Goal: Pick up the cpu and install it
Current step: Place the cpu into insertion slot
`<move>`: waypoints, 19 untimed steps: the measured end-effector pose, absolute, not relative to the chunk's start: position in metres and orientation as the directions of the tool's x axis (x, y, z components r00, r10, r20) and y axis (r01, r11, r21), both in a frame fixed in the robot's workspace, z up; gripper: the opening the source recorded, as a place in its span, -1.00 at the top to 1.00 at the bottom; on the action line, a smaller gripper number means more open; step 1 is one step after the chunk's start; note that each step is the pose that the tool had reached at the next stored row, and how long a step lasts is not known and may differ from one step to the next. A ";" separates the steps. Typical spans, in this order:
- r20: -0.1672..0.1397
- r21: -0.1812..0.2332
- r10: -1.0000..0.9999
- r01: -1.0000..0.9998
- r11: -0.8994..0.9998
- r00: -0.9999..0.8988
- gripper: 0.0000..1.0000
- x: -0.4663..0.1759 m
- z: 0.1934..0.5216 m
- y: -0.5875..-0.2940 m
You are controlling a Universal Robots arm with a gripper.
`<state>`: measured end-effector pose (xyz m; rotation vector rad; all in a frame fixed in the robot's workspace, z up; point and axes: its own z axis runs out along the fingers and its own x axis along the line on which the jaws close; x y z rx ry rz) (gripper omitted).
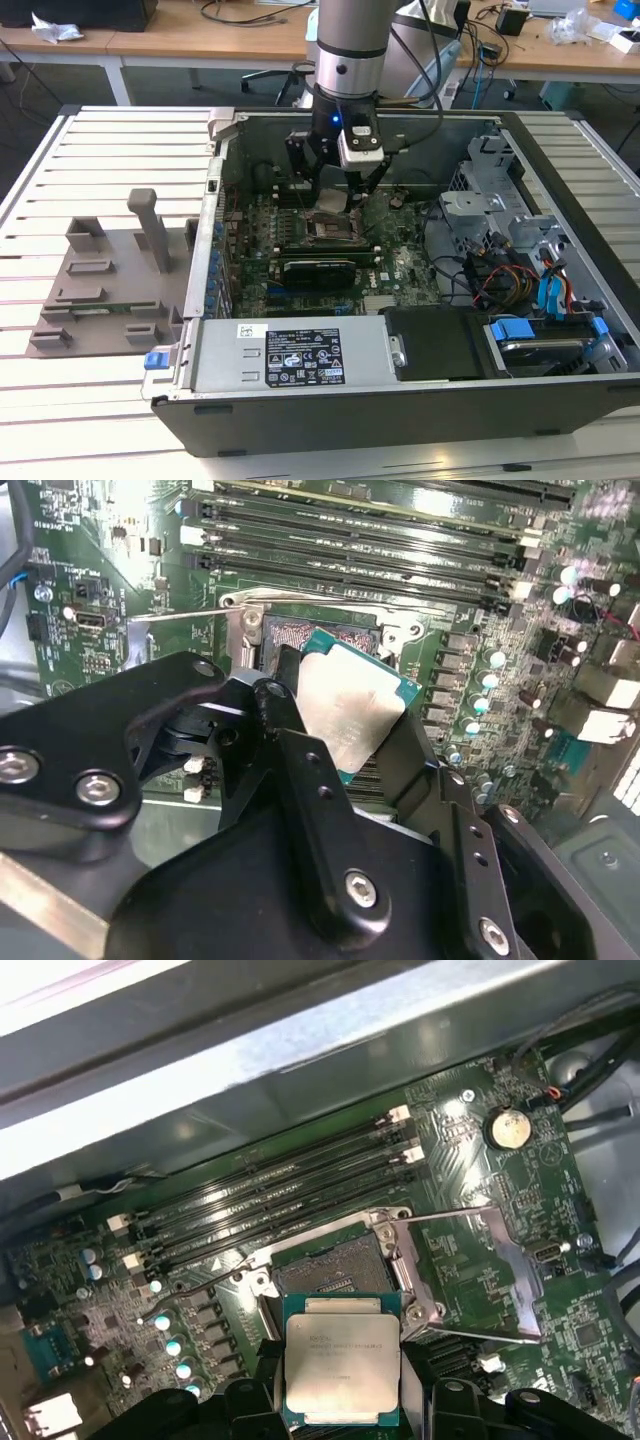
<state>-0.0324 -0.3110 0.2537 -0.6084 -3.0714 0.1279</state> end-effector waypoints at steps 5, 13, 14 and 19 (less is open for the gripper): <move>-0.008 -0.082 0.420 0.419 0.904 -0.907 -0.09 -0.032 0.254 -0.311; -0.008 -0.082 0.493 0.492 0.867 -0.870 -0.09 -0.032 0.254 -0.311; -0.008 -0.081 0.503 0.502 0.861 -0.864 -0.09 -0.032 0.253 -0.311; -0.008 -0.081 0.538 0.537 0.840 -0.843 -0.09 -0.032 0.253 -0.311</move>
